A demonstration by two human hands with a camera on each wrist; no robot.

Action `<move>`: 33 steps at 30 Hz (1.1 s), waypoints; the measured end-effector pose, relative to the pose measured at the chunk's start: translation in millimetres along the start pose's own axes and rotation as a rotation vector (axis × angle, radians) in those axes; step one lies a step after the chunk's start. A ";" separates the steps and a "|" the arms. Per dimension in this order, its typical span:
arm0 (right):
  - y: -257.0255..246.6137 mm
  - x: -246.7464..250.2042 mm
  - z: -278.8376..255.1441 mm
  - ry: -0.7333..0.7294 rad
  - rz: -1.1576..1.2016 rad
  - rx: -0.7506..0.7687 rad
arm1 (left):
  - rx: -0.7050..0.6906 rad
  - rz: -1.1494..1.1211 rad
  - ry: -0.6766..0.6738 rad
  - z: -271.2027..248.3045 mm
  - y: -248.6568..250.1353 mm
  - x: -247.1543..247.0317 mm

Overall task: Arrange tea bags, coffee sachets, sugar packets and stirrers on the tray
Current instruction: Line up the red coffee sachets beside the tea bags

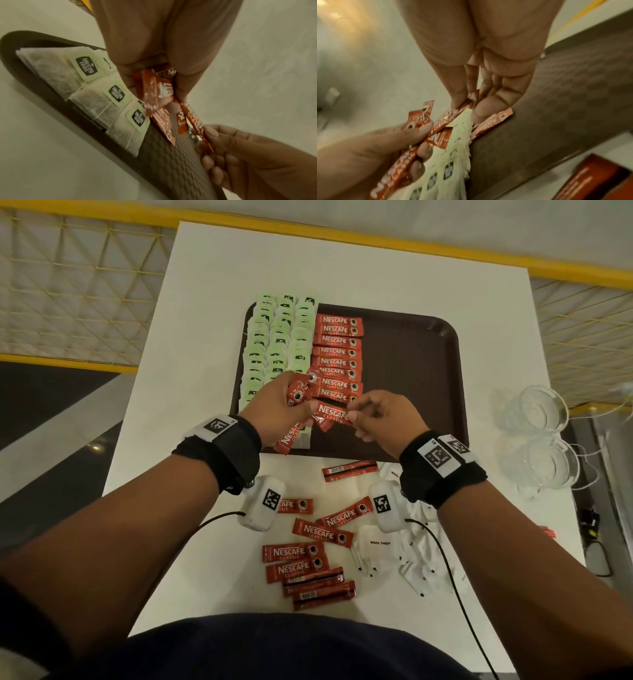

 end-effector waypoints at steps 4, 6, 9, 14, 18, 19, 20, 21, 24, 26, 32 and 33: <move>13.3 1.2 0.8 -0.044 0.493 -0.145 | -0.007 -0.101 0.028 3.5 -0.7 4.7; 17.8 0.8 2.6 -0.054 0.588 -0.161 | -0.001 -0.116 0.029 4.3 -2.4 5.9; 26.9 2.5 6.8 -0.023 0.614 -0.194 | 0.005 -0.068 0.064 5.6 -7.3 11.8; 44.3 4.0 20.3 0.020 0.389 -0.324 | 0.044 -0.044 0.123 2.8 -18.2 23.8; 41.8 4.5 38.2 0.068 0.178 -0.365 | 0.065 -0.077 0.142 -1.4 -23.1 26.4; 40.4 4.7 42.0 0.079 0.145 -0.373 | 0.068 -0.088 0.143 -2.5 -23.2 26.1; 38.7 4.6 44.8 0.085 0.112 -0.376 | 0.074 -0.102 0.144 -3.3 -23.6 25.9; 37.3 4.4 47.1 0.087 0.072 -0.378 | 0.076 -0.116 0.143 -3.4 -24.3 25.6; 32.3 5.2 52.5 0.086 -0.025 -0.378 | 0.070 -0.129 0.137 -3.9 -24.4 25.0; 27.6 6.5 55.5 0.068 -0.099 -0.382 | 0.083 -0.128 0.134 -4.5 -25.9 24.9; 18.4 13.8 52.5 0.126 -0.225 -0.326 | 0.076 -0.110 0.118 -6.9 -24.0 18.5; 14.0 12.0 46.6 0.129 -0.164 -0.285 | 0.078 -0.120 0.111 -7.0 -22.7 16.1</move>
Point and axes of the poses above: each hand's wrist, its own z-axis towards the middle knuckle, its own x-axis out of the back of the hand, y = z × x, the point moved 4 cm from there along z, towards the middle knuckle, and after that the axes turned 5 degrees about -y, right-handed, at the moved point
